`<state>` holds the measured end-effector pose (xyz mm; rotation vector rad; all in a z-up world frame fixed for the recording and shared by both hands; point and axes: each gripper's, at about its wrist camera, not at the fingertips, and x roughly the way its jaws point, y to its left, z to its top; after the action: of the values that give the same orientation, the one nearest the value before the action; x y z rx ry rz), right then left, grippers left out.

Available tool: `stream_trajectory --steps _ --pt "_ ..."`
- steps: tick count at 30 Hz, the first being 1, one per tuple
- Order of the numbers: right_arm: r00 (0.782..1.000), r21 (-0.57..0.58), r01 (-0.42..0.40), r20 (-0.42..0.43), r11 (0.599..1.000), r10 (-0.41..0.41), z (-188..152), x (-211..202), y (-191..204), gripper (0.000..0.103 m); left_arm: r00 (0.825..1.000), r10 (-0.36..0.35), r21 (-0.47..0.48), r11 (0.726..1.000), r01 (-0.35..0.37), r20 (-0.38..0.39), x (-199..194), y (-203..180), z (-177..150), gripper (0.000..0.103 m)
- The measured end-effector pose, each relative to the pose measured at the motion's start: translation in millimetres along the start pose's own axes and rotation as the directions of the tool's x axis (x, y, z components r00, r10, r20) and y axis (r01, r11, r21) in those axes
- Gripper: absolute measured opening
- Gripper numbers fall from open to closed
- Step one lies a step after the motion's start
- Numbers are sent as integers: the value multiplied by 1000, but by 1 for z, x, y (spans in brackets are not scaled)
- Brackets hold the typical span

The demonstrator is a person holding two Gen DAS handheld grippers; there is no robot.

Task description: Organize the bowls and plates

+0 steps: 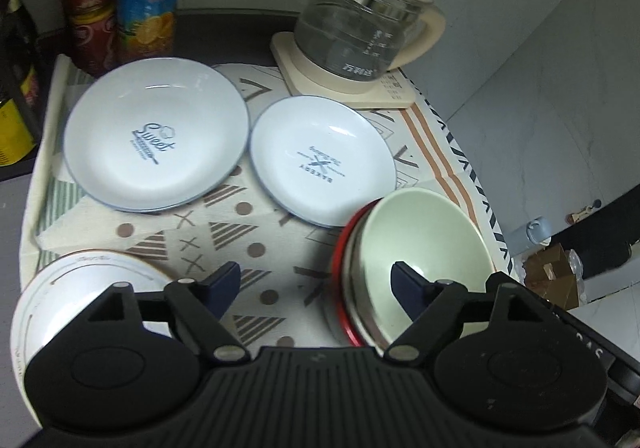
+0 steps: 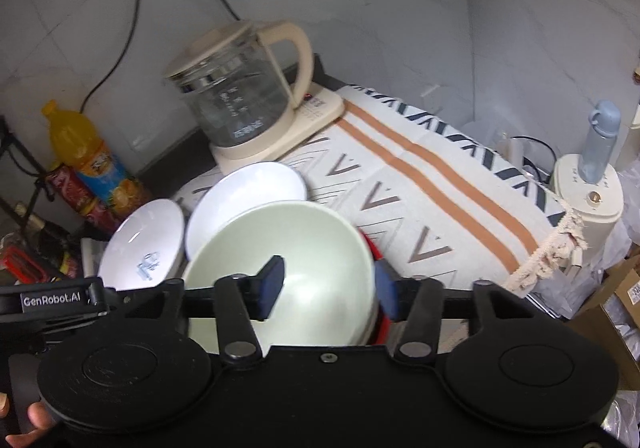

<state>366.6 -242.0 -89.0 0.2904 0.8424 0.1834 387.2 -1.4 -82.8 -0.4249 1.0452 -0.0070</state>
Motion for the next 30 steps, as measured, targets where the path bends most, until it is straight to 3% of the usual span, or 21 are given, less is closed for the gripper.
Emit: stream_trajectory --steps 8,10,16,25,30 --pt "1000 -55 -14 4 998 14 -9 -8 26 90 1000 14 -7 1000 -13 17 -17 21 -12 81" --pt "1000 -69 13 23 998 -12 -12 -10 32 92 999 30 -9 1000 -29 35 -22 28 -15 81" --pt "999 -100 -24 32 995 27 -20 -15 50 96 994 43 -35 999 -40 97 -43 49 -30 81" --pt "998 -210 -46 39 977 55 -37 -19 88 96 996 56 -41 998 -53 65 -57 80 -54 81" --pt "996 -251 -91 -2 964 93 -46 -14 109 99 996 90 -38 995 -89 25 -59 95 -66 81"
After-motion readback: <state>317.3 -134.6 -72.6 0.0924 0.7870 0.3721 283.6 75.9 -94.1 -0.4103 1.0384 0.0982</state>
